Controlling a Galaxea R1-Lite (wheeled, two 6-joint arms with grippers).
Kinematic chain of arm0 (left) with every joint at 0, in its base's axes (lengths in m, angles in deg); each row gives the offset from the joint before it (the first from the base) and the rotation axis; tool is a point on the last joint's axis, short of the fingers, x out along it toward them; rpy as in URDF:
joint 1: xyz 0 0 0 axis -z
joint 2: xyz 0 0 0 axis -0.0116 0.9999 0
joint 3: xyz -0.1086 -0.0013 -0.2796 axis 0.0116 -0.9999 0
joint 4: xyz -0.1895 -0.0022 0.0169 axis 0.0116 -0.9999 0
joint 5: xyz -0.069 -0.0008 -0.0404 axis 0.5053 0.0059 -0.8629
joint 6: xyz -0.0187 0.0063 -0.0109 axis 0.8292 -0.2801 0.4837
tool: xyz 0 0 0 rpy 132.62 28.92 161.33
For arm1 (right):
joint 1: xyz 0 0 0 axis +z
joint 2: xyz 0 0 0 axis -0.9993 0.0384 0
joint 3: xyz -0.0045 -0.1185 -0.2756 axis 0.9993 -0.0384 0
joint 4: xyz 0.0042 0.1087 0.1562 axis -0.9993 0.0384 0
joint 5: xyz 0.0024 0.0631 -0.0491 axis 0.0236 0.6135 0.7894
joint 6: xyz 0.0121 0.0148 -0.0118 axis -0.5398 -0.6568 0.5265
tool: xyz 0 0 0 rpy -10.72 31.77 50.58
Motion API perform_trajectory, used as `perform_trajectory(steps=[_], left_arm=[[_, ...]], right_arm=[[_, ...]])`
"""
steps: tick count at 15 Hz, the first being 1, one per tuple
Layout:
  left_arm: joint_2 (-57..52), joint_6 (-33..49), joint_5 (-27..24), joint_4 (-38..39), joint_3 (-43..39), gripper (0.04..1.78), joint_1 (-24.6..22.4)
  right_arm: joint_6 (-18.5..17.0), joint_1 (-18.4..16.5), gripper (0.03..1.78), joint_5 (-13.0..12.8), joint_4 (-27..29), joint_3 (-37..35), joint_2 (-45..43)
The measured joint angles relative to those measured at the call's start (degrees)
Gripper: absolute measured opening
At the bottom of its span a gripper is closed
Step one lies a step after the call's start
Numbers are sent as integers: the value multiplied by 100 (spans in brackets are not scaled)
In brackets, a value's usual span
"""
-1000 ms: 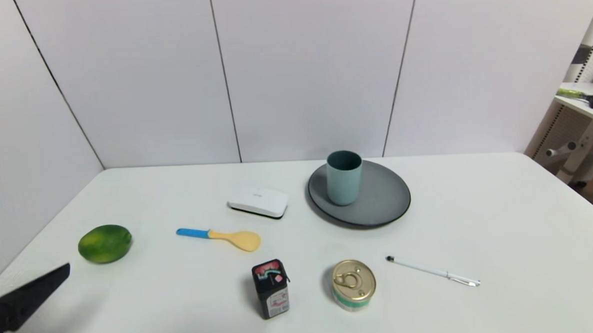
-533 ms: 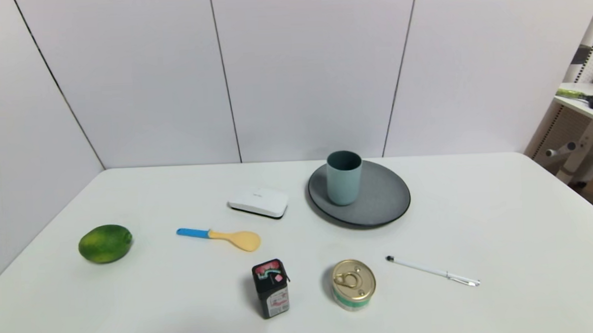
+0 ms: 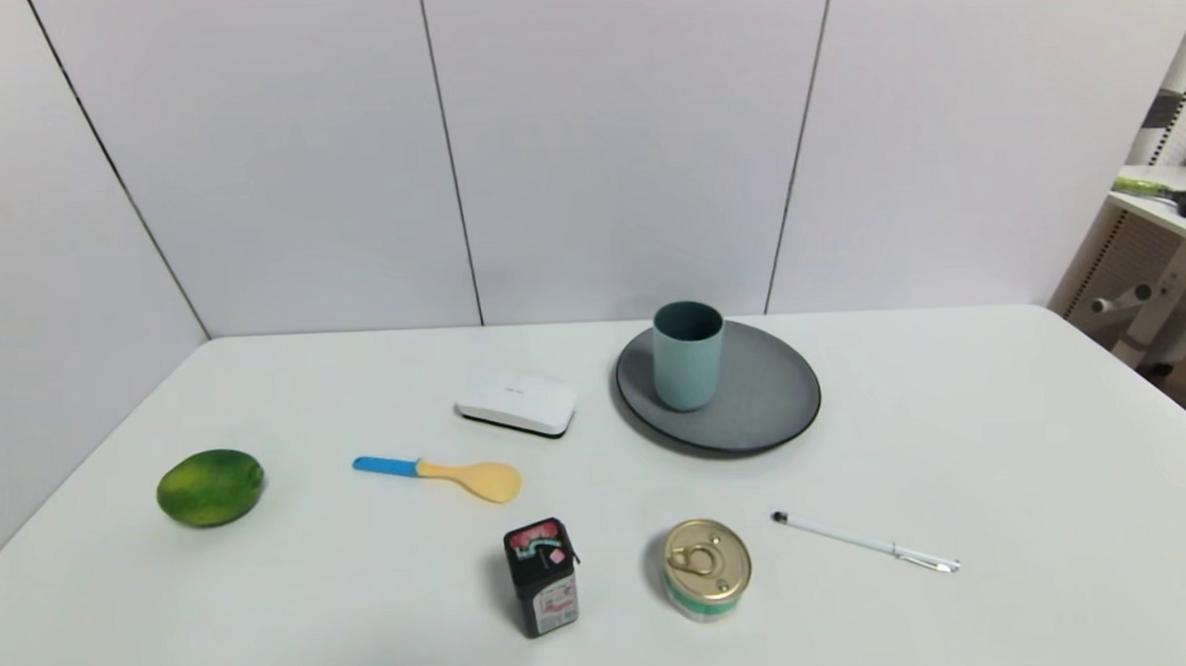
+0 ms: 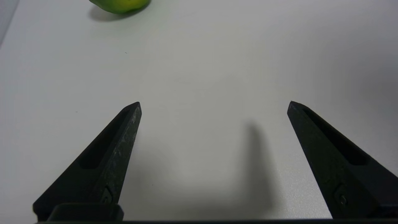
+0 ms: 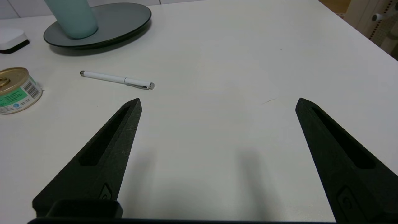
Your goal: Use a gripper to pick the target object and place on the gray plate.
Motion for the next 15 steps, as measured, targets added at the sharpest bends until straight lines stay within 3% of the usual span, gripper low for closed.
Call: perform_trajectory(steps=[8, 15], left_arm=[[-1309, 633, 295, -28, -7, 169, -291], [-1612, 1167, 423, 2, -7, 169, -311]], right_arm=[[0, 0, 171, 1, 0, 0, 0], [-1, 0, 171, 1, 0, 0, 0]])
